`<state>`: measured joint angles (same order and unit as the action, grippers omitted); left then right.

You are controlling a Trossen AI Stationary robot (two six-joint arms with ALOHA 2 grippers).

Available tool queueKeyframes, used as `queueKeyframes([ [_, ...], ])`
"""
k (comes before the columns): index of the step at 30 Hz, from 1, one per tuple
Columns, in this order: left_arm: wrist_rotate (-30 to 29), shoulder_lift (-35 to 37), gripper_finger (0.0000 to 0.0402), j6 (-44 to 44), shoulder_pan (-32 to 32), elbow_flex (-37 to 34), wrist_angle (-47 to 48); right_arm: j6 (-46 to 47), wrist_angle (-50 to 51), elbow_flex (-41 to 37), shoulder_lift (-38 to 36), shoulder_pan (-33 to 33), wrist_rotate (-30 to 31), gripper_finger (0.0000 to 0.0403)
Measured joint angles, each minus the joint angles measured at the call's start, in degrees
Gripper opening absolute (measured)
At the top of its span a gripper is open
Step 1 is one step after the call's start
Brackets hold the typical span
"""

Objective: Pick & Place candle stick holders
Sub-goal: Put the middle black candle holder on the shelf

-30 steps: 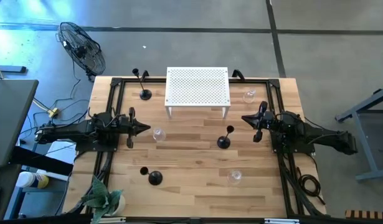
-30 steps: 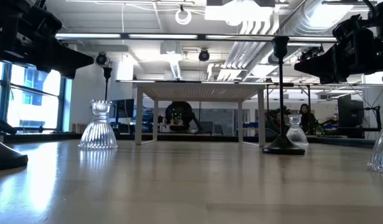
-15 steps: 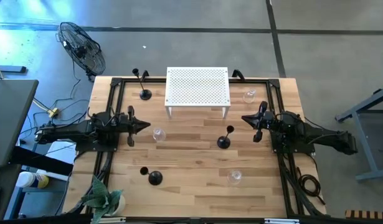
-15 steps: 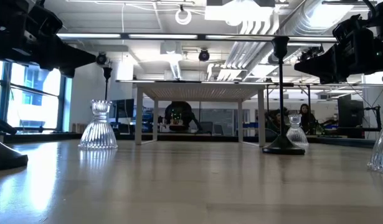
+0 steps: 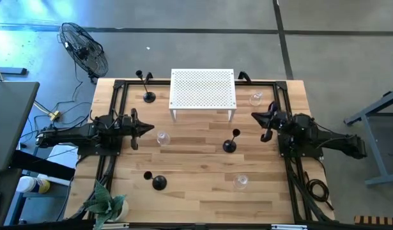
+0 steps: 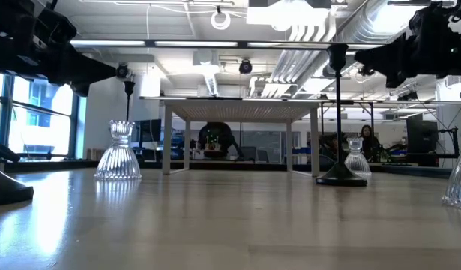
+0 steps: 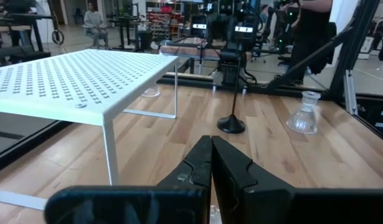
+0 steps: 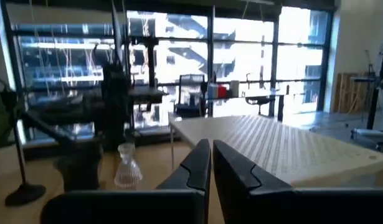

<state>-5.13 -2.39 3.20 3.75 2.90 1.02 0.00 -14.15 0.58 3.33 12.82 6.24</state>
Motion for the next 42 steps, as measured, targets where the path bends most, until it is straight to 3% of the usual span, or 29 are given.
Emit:
queueKeyframes([
  [5, -2.4, 0.0, 0.0001, 0.1, 0.0, 0.0, 0.2, -0.1, -6.8, 0.0, 0.0, 0.0, -0.1, 0.0012],
  [9, -7.2, 0.0, 0.0001, 0.1, 0.0, 0.0, 0.2, 3.0, -4.3, 1.5, 0.8, 0.0, -0.1, 0.0003],
  [18, -10.5, 0.0, 0.0002, -1.1, 0.0, 0.0, 0.1, 8.7, 17.5, 15.3, 10.5, -1.7, 4.8, 0.0000],
  [25, -10.5, 0.0, 0.0002, -1.5, 0.0, 0.1, 0.0, 20.8, 39.5, 25.7, 21.1, -5.5, 3.6, 0.0000],
  [31, -10.9, 0.0, 0.0002, -1.6, 0.0, 0.0, -0.8, 27.9, 49.3, 29.4, 29.1, -10.6, 0.0, 0.0002],
  [37, -13.9, 0.0, 0.0002, -1.9, 0.0, 0.0, -0.9, 28.2, 47.1, 29.2, 35.5, -15.7, 5.0, 0.0048],
  [42, -13.1, 0.0, 0.0002, -1.7, 0.0, 0.0, -0.8, 28.1, 41.5, 29.2, 39.7, -20.3, 3.9, 0.0114],
])
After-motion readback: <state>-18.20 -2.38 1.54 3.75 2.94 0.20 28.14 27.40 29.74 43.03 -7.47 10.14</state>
